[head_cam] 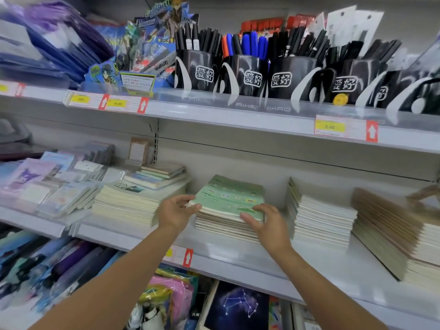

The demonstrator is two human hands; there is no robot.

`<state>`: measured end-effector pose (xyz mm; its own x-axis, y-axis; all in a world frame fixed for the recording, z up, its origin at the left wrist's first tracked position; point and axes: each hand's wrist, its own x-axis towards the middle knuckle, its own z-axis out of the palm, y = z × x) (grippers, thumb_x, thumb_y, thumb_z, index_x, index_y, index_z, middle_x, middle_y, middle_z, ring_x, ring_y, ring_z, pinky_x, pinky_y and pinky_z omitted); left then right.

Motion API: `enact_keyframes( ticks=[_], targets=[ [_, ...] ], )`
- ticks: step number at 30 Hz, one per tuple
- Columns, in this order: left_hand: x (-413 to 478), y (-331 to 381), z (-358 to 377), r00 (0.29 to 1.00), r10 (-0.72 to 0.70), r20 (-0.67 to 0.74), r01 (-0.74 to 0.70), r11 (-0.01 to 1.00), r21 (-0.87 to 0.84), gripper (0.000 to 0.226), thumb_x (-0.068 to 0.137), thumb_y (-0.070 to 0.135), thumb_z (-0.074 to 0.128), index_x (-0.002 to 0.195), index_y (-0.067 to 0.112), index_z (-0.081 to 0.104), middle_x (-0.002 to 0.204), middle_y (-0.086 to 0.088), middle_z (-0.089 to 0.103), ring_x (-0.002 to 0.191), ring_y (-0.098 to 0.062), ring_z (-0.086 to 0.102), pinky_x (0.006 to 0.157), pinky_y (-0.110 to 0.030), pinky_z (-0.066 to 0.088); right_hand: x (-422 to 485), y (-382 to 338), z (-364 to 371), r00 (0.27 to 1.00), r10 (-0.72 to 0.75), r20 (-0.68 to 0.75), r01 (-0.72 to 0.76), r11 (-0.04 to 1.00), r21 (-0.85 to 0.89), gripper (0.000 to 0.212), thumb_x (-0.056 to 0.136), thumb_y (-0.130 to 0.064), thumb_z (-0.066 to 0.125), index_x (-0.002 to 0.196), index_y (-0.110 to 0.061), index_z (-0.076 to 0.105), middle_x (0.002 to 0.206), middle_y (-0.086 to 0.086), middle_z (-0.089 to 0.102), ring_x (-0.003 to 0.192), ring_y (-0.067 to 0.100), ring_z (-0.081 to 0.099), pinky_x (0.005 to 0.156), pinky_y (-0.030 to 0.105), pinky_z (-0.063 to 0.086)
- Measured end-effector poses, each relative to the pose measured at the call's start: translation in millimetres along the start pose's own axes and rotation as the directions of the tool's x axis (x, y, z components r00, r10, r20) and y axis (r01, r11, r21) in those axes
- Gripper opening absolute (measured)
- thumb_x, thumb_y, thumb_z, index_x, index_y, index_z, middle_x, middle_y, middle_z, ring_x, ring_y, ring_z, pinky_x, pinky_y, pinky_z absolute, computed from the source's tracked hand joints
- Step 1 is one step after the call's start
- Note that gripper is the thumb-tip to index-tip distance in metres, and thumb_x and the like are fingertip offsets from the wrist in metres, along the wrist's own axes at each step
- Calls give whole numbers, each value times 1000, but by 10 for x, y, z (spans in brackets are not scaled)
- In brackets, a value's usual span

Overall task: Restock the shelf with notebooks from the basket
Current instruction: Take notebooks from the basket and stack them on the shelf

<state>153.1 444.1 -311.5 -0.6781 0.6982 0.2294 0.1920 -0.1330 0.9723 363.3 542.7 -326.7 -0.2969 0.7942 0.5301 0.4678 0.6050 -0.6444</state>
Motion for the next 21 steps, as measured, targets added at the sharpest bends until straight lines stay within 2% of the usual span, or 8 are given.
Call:
enact_keyframes(
  ticks=[3,5,9,11,13,15,18,21],
  targets=[
    [120,14,94,1000,-2,27,1,1000,12,37,77,8,78,112,7,69,105,-4,61,98,-12,55,79,-20,38,214,68,3,1000,27,8,-27,1000,8,52,74,-51,74,112,-15,67,110,-7,57,99,5,50,82,15,34],
    [193,1,152,999,-7,31,7,1000,-2,37,78,7,77,114,7,68,117,-8,64,100,-12,55,78,-18,39,336,117,6,999,47,19,-47,999,-3,51,73,-50,76,109,-14,68,105,-7,57,95,8,52,80,18,36],
    [274,-2,196,997,-40,59,40,999,5,38,80,14,76,117,14,68,127,-8,61,114,-15,57,55,-1,41,466,219,50,999,40,-25,-39,999,9,54,69,-50,77,105,-11,72,102,-1,64,90,12,57,77,20,39],
    [356,-36,153,994,-64,92,63,998,13,34,75,26,80,108,29,71,124,1,64,104,-8,61,70,-6,47,455,246,84,998,27,-54,-25,999,26,52,70,-51,76,105,-13,72,101,-2,64,91,11,57,78,20,39],
    [415,-91,106,991,-86,105,79,995,63,29,67,38,84,94,39,72,115,11,67,92,0,61,90,-23,49,438,265,115,996,29,-81,-25,998,51,49,72,-51,76,105,-16,70,103,-4,62,91,10,56,78,20,38],
    [435,-126,110,989,-97,108,93,995,44,32,69,37,84,98,38,72,113,13,66,91,1,60,92,-25,47,425,280,137,996,33,-82,-29,998,52,48,74,-53,73,107,-19,67,105,-6,59,93,10,55,77,21,38],
    [425,-139,136,980,-99,171,114,990,-83,40,79,19,77,118,22,67,117,3,61,98,-3,56,86,-19,39,413,291,158,1000,18,-7,-17,1000,7,51,79,-55,66,115,-20,60,115,-6,54,101,11,52,81,22,37],
    [407,-124,102,971,-114,212,135,987,-88,45,80,13,76,123,22,64,130,-2,59,116,-8,55,96,-24,39,406,263,146,998,5,64,1,996,-94,54,86,-55,59,123,-16,55,125,-1,52,114,17,48,92,28,38]
  ],
)
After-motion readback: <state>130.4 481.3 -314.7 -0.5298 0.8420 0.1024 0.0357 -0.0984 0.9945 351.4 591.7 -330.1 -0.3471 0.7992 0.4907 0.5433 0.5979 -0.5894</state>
